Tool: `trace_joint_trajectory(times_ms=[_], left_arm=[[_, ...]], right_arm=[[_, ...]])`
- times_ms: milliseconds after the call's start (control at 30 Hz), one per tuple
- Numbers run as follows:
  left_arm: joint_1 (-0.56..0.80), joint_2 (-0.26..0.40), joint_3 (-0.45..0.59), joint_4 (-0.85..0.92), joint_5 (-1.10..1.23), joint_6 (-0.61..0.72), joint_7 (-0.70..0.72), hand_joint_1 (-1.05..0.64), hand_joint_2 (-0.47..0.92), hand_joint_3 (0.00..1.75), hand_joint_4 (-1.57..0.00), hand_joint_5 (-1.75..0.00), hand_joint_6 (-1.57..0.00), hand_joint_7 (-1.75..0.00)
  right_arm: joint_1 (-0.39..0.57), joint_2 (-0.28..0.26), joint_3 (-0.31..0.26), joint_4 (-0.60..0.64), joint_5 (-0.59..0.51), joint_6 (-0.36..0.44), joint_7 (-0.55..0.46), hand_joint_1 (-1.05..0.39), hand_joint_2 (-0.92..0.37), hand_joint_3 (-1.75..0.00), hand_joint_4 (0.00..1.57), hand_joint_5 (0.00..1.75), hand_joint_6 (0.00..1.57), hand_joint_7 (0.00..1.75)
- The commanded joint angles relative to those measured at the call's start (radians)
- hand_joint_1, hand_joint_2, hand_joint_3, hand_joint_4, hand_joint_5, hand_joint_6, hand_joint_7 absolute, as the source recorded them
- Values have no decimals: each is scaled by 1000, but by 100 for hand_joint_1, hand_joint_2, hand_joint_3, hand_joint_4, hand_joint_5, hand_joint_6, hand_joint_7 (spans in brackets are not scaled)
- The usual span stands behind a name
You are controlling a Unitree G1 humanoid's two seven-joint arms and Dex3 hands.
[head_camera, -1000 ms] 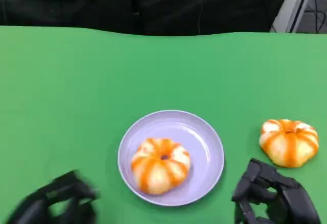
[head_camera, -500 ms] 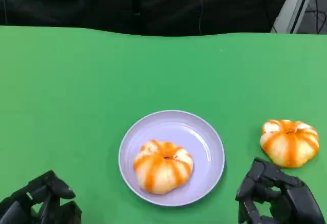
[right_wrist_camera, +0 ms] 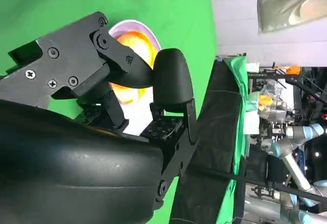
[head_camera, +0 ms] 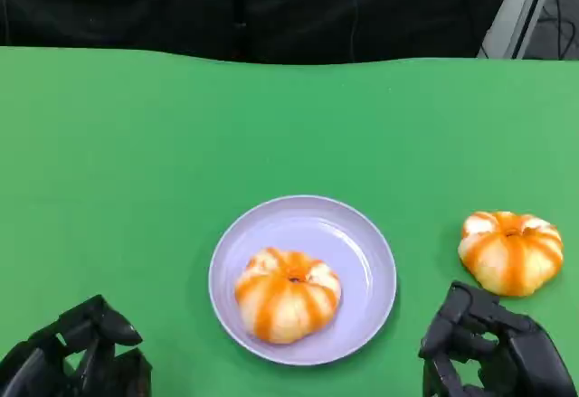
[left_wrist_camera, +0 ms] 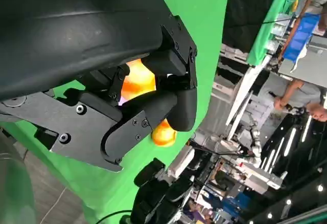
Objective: Grasp the bread from the table and place it into the plate.
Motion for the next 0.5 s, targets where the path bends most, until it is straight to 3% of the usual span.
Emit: trace_joint_trajectory(times_ms=[33,500], left_arm=[[-3,4,18,4,19,-11,-19,-12,74,90,-85,-175,-80,-164],[-5,-12,33,0,32,-13,-18,-12,75,88,-86,-175,-78,-166]], right_arm=[[7,-14,-8,-14,9,0,1,-14,-62,-111,80,175,75,153],[6,-11,-8,-10,11,-15,4,-12,-62,-112,81,175,75,153]])
